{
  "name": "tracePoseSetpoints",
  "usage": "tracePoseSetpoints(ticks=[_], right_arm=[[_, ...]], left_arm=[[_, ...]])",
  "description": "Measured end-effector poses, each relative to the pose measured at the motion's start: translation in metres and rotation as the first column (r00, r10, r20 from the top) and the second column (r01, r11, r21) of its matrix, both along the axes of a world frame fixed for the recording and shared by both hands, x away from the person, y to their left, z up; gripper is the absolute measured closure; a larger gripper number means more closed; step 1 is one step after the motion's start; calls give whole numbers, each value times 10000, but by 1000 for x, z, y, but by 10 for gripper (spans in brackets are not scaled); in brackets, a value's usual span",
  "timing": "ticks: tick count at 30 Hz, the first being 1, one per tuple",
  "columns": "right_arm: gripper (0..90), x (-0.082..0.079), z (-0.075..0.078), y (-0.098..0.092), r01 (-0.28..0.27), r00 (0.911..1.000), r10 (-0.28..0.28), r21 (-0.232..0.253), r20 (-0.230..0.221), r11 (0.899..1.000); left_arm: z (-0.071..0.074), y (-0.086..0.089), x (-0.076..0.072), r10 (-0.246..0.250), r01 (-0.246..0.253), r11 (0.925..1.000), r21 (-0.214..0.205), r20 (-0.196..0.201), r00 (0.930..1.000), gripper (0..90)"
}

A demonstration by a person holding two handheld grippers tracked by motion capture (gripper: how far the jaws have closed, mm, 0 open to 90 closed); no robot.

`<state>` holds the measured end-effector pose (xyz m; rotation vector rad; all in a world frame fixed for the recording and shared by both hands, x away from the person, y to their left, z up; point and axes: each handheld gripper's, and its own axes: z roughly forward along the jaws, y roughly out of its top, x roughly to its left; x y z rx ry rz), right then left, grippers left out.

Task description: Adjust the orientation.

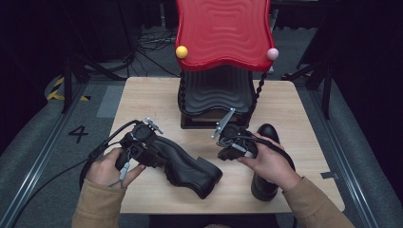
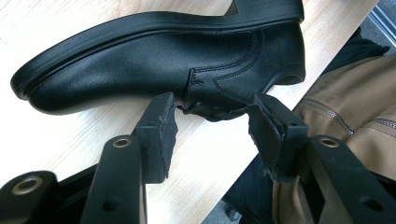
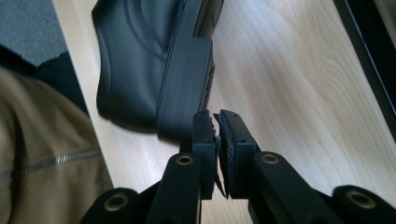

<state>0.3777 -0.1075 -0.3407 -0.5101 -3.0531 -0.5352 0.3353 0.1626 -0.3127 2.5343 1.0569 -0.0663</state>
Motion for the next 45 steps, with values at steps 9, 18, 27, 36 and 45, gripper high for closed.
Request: tracePoseSetpoints(ticks=[9,18,27,36,45], right_arm=[[882,6,-12,15,158,9987,-147,217,-489,9996],[896,1,-38,36,-545,9892,516,-176,-1369,9984],[899,3,-39,35,-605,9889,578,-152,-1369,9981],[900,7,-38,31,-373,9942,345,-267,-1017,9989],[899,21,-37,21,644,9979,-647,-735,-27,9952]], left_arm=[[-1,2,1,19,-19,10000,-25,-28,10000,510],[-1,1,0,-14,14,10000,-21,-40,10000,506],[-2,-2,1,-39,39,10000,-1,-111,9999,502],[-2,-1,1,-39,38,10000,-36,-76,10000,498],[-2,-1,2,-36,37,10000,3,-102,9999,498]])
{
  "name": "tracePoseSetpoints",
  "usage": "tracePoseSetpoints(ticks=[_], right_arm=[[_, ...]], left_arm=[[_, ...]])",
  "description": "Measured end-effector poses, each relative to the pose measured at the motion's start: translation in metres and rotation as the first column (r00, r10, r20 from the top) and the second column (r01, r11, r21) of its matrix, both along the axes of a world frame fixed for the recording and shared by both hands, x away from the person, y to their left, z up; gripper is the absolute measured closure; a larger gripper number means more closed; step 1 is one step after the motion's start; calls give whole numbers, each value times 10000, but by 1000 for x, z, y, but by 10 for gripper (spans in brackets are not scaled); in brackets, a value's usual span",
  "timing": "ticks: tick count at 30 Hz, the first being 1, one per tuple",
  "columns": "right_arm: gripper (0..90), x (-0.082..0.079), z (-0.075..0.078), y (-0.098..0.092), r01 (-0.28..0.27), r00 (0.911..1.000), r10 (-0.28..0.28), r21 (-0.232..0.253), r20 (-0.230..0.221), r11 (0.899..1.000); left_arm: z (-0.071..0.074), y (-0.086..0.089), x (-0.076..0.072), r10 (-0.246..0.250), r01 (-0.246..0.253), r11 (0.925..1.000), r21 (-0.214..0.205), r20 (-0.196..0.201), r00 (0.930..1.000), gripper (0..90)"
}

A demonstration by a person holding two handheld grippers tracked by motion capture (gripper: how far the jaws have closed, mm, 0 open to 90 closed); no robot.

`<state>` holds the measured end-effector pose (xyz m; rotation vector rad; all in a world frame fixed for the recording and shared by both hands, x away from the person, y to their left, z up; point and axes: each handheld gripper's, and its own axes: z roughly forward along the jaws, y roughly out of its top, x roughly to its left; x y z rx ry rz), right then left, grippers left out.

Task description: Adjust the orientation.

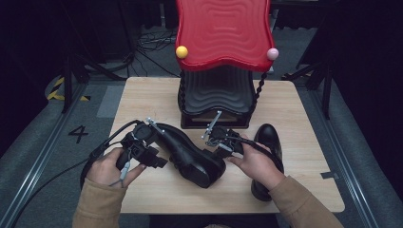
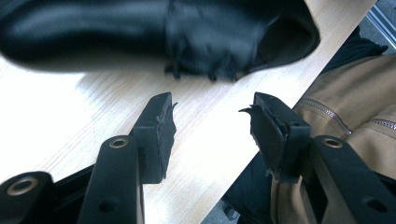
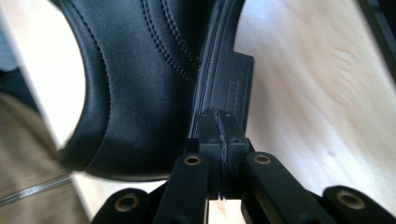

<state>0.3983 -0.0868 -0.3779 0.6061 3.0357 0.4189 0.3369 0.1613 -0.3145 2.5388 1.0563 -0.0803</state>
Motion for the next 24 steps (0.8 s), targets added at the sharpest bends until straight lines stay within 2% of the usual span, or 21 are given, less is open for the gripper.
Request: tracePoseSetpoints(ticks=[2,4,5,6,7,9,11,14,16,17,19,21,23,24], right_arm=[[898,5,-2,-3,349,9989,-344,-163,316,9993],[898,7,-1,-6,426,9980,-421,-92,467,9990],[897,9,4,-11,619,9947,-621,60,813,9981],[892,11,13,-21,1179,9805,-1175,66,1574,9930],[892,11,13,-21,1179,9805,-1175,66,1574,9930],[874,14,21,-31,1278,9837,-1348,649,1192,9897],[851,15,26,-36,1263,9832,-1352,773,1224,9890],[796,11,30,-38,815,9914,-918,1088,933,9907],[741,6,32,-35,491,9952,-588,1204,788,9915],[741,6,32,-35,491,9952,-588,1204,788,9915],[677,-1,32,-28,-192,9983,120,1255,578,9919],[631,-8,31,-21,-843,9962,810,1182,328,9894],[590,-12,27,-13,-1436,9896,1417,941,259,9852],[590,-12,27,-13,-1436,9896,1417,941,259,9852]], left_arm=[[0,0,0,-4,4,10000,2,10,10000,497],[0,0,0,-6,6,10000,-13,8,10000,497],[-1,0,0,-3,3,10000,-2,-3,10000,496],[-1,1,1,15,-15,10000,-22,-15,10000,495],[-1,1,1,15,-15,10000,-22,-15,10000,496],[-1,0,1,-2,2,10000,-16,-28,10000,496],[-1,-1,1,-18,18,10000,-31,-27,10000,496],[-1,-2,1,-41,41,10000,10,-47,10000,495],[-1,-2,1,-56,56,10000,18,-39,10000,495],[-1,-3,1,-79,79,10000,7,-30,10000,495],[-2,-3,2,-72,72,10000,37,-32,10000,494],[-2,-3,2,-86,86,10000,25,-64,9999,493],[-2,-4,2,-110,110,9999,41,-71,9999,491],[-2,-4,2,-110,110,9999,41,-71,9999,489]])
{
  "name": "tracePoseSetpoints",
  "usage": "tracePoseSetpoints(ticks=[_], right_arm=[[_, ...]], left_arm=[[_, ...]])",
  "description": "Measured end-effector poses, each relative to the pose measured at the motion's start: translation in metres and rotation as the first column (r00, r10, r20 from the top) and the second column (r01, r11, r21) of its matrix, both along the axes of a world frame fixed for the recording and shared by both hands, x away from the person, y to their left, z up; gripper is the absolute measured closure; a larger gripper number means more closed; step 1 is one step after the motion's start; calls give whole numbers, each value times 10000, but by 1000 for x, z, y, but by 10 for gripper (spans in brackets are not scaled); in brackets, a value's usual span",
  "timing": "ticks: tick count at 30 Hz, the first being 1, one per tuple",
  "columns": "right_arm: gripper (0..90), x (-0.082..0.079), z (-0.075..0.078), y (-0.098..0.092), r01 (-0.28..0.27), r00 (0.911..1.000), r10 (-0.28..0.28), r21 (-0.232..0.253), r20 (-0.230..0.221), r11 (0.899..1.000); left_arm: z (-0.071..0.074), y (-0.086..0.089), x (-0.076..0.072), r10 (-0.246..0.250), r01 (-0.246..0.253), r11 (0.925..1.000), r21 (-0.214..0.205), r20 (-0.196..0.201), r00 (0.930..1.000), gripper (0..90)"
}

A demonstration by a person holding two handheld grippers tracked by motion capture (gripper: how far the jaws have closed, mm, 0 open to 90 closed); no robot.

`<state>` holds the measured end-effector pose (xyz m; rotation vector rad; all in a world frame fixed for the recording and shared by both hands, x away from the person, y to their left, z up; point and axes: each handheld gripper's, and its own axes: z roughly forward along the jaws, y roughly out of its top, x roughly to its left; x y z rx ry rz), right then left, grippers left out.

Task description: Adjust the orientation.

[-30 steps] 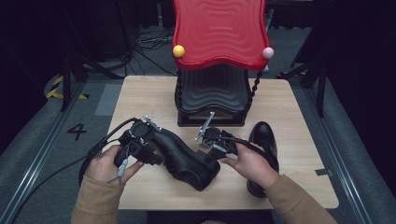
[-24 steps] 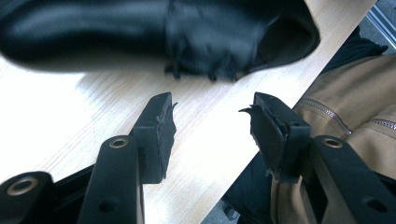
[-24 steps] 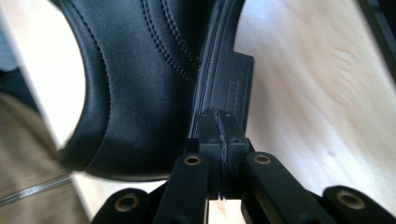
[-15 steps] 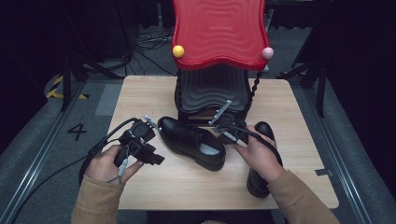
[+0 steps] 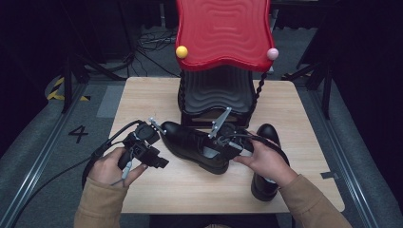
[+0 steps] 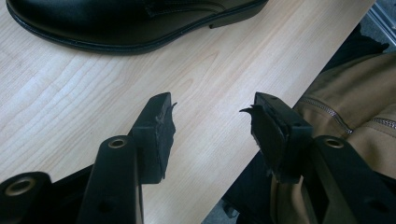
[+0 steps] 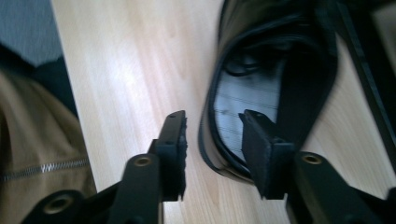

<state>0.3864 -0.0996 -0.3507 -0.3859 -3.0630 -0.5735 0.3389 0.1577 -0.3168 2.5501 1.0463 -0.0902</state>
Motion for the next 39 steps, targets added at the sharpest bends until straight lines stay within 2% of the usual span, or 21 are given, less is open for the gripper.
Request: tracePoseSetpoints(ticks=[3,4,5,6,11,12,13,15,16,18,21,26,27,29,31,32,35,39], right_arm=[[562,0,-15,13,-500,9987,496,-781,-69,9957],[562,1,-19,16,-429,9991,419,-1067,-118,9934],[562,1,-19,16,-429,9991,419,-1067,-118,9934],[573,4,-25,19,-576,9983,559,-1212,-175,9909],[655,10,-51,30,-687,9955,534,-2085,-782,9756],[673,9,-56,33,-681,9935,449,-2289,-1050,9711],[689,7,-60,34,-767,9927,520,-2362,-1091,9687],[777,5,-62,36,-784,9957,630,-2538,-682,9641],[822,5,-62,36,-704,9966,571,-2507,-600,9655],[840,7,-61,36,-718,9943,517,-2252,-936,9717],[839,4,-58,37,-726,9948,557,-2089,-855,9752],[830,-1,-49,34,-705,9930,528,-1713,-1057,9827],[826,-4,-46,31,-643,9920,473,-1454,-1174,9873],[821,-11,-41,26,-540,9914,380,-1274,-1250,9904],[820,-14,-38,21,-538,9928,411,-1118,-1129,9923],[819,-22,-33,13,-103,9920,-30,-1051,-1258,9944],[819,-34,-27,-1,461,9917,-564,-900,-1154,9949],[810,-46,-20,-19,1244,9851,-1339,-906,-1080,9881]], left_arm=[[1,1,-1,-13,13,10000,3,46,10000,486],[1,1,-1,1,-1,10000,-38,45,10000,486],[1,1,-1,1,-1,10000,-38,45,10000,485],[1,1,-1,3,-3,10000,-57,38,10000,485],[0,2,-1,35,-35,10000,-54,0,10000,486],[0,3,-1,45,-45,10000,-78,-2,10000,485],[0,3,-1,31,-31,10000,-80,3,10000,485],[1,4,-1,64,-64,9999,-89,-5,10000,485],[1,4,-1,68,-68,9999,-104,-16,10000,485],[0,4,-1,49,-49,9999,-102,-22,10000,486],[0,3,0,28,-28,9999,-112,-43,10000,487],[0,2,2,-18,17,9999,-106,-35,10000,487],[0,1,3,-47,46,9999,-110,-39,10000,487],[0,0,4,-98,97,9999,-106,-36,9999,487],[1,-2,6,-159,158,9998,-96,-33,9999,487],[0,-4,7,-189,189,9998,-93,-45,9998,487],[0,-9,9,-320,319,9995,-80,-79,9995,487],[-1,-15,12,-453,452,9990,-67,-77,9989,487]])
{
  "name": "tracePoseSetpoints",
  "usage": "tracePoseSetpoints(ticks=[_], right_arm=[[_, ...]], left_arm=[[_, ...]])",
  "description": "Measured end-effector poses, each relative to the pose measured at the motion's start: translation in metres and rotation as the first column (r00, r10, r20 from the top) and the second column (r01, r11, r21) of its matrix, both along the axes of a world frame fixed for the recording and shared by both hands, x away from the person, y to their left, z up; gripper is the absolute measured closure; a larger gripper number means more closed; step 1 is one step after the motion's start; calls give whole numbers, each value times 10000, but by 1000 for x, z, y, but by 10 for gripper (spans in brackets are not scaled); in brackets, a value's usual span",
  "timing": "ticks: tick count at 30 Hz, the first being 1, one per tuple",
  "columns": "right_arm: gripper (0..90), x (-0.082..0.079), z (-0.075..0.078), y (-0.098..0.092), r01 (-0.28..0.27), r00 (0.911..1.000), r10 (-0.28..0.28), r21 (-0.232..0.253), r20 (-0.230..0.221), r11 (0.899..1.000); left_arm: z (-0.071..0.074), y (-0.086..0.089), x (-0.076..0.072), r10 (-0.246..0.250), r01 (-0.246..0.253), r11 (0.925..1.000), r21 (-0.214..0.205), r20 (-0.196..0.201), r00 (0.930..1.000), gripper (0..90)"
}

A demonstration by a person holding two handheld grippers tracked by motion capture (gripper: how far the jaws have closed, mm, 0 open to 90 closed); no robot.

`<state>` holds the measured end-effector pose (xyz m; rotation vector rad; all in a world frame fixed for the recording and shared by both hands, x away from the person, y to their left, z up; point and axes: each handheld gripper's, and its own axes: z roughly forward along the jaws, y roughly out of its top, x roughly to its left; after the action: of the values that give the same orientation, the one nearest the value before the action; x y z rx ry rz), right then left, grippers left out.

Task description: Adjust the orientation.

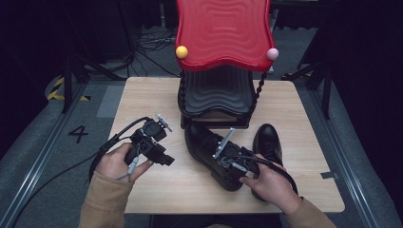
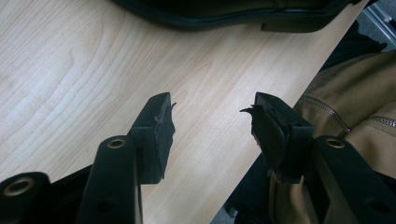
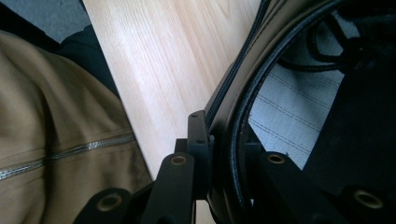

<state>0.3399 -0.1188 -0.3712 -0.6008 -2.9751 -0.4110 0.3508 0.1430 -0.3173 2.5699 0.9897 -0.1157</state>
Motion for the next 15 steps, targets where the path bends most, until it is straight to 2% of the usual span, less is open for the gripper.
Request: tracePoseSetpoints(ticks=[2,3,4,5,7,9,10,13,14,15], right_arm=[[803,-3,1,-6,493,9988,-492,-32,32,9988],[803,-3,1,-6,493,9988,-492,-32,32,9988],[797,-3,0,-8,791,9969,-790,-113,58,9968],[790,-3,-4,-10,1436,9895,-1428,-374,213,9889],[790,-3,-7,-9,1563,9875,-1551,-497,272,9865],[791,-4,-16,-5,1720,9839,-1660,-985,662,9802],[789,-5,-19,-3,1716,9844,-1661,-1098,578,9790],[769,-8,-22,0,1585,9874,-1575,-1000,183,9823],[760,-9,-20,0,1620,9868,-1608,-1047,198,9812],[716,-10,-18,-2,1766,9843,-1758,-770,169,9813]], left_arm=[[-1,-5,3,-60,60,10000,59,-58,10000,487],[-1,-5,3,-60,60,10000,59,-58,10000,487],[-2,-6,4,-142,143,9999,97,-76,9999,487],[-2,-9,4,-219,220,9997,105,-85,9997,487],[-2,-10,5,-264,265,9996,110,-73,9996,487],[-2,-10,5,-291,292,9995,94,-57,9996,487],[-2,-10,5,-315,315,9995,91,-52,9995,487],[-1,-9,5,-290,291,9995,75,-73,9996,487],[-1,-8,5,-268,269,9996,51,-89,9996,487],[-1,-8,5,-290,290,9996,67,-78,9995,487]])
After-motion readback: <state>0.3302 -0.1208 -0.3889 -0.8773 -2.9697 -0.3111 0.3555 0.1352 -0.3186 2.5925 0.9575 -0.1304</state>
